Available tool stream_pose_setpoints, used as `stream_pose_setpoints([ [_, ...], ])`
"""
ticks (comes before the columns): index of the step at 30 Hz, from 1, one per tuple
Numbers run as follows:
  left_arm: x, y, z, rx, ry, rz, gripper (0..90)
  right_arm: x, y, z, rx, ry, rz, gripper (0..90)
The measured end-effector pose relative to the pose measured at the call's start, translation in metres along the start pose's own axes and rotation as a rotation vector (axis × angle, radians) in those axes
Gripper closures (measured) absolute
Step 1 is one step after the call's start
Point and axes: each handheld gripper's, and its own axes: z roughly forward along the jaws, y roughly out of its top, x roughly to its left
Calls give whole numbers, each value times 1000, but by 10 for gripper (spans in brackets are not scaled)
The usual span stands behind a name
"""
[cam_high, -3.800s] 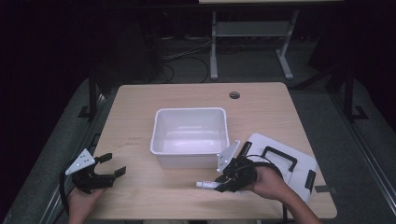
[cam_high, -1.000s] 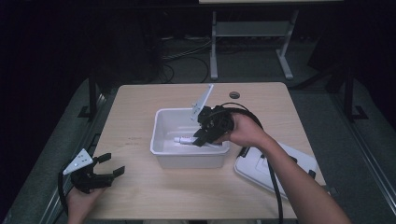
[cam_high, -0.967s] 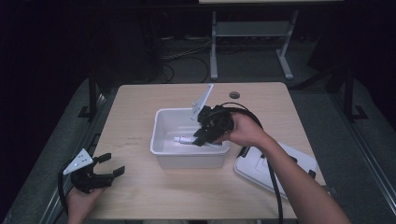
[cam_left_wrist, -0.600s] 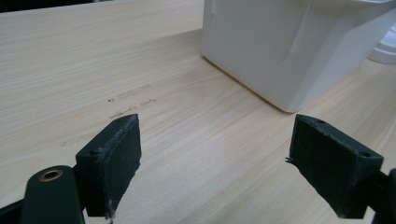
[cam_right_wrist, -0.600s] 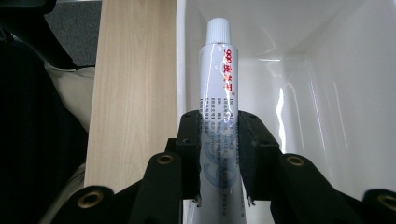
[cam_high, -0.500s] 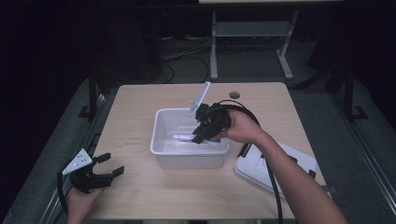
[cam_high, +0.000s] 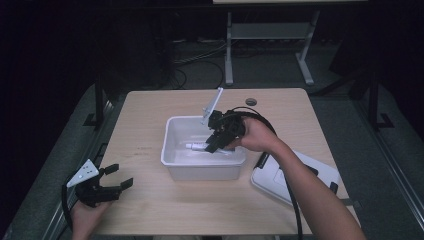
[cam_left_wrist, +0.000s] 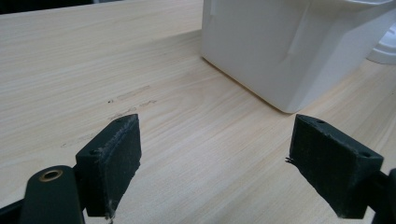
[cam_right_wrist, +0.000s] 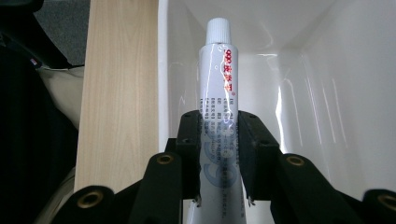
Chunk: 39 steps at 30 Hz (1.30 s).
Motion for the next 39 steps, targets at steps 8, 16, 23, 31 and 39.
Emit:
stream_pose_setpoints([
  [8,0,0,0,-2,0,-5,160,-4,-3,5,6,5,13,712],
  [16,1,0,0,0,0,-1,160,-7,-7,11,11,11,26,712],
  [23,1,0,0,-1,-2,-4,160,-11,-10,14,13,16,40,712],
  [31,1,0,0,-4,-2,-5,160,-13,-11,17,15,20,50,712],
  [39,2,0,-1,-3,0,-4,160,-15,-13,21,19,24,53,711],
])
